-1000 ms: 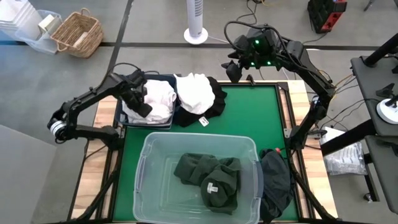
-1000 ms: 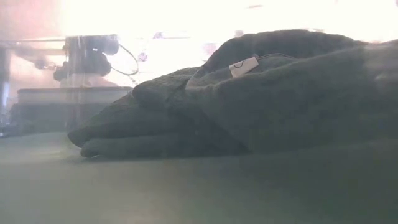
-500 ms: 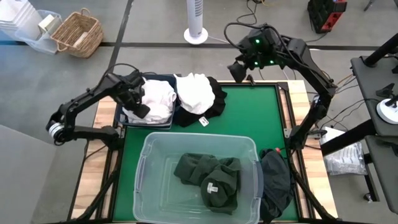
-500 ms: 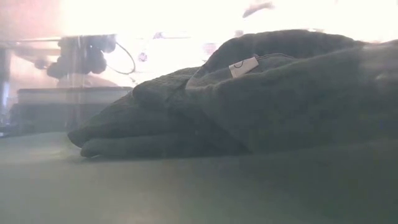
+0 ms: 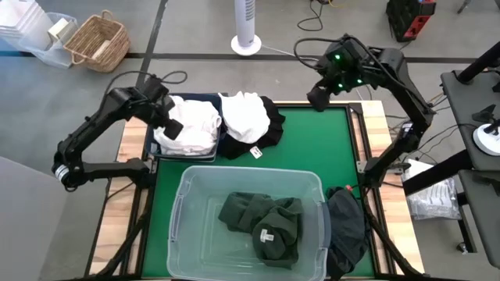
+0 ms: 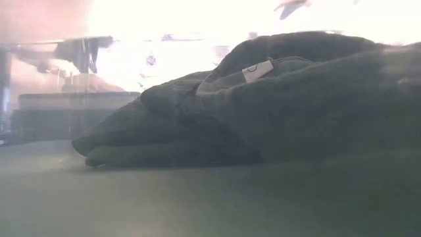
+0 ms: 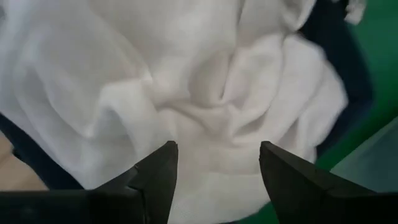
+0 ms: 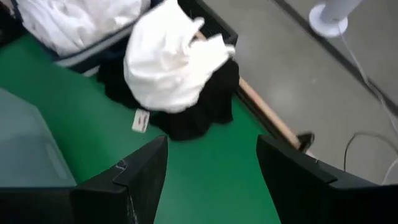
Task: Sort clothes
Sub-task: Put the black shirt into the transparent laundry bin
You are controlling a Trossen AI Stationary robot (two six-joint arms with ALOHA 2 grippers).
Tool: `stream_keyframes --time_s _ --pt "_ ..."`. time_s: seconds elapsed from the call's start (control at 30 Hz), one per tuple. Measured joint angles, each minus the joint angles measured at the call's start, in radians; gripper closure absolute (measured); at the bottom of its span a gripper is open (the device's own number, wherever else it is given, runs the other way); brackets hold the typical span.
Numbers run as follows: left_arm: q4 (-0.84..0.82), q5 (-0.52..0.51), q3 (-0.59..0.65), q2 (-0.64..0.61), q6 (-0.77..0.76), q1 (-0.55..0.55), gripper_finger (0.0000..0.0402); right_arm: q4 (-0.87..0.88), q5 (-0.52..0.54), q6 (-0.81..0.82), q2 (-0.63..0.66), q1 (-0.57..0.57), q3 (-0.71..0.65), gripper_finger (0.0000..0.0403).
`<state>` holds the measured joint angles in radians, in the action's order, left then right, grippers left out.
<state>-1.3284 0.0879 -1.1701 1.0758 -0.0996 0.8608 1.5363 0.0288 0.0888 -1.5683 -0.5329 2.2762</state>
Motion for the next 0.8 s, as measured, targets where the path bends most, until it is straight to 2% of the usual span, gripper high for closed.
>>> stream_keyframes --time_s 0.23,0.43,0.6,0.8 --pt "0.001 0.000 -0.136 -0.001 0.040 0.000 0.0196 0.036 -0.025 0.081 0.068 0.028 -0.045 0.0159" --pt "0.021 0.000 -0.253 -0.001 0.065 0.000 0.0196 0.024 -0.028 0.120 0.139 0.033 -0.168 0.0158" --pt "0.082 0.000 -0.334 -0.009 0.071 0.000 0.0196 -0.090 0.005 0.021 0.201 0.032 -0.367 0.0164" --pt "0.102 -0.001 -0.391 -0.027 0.079 0.000 0.0196 -0.393 -0.001 -0.004 0.312 0.013 -0.688 0.0161"
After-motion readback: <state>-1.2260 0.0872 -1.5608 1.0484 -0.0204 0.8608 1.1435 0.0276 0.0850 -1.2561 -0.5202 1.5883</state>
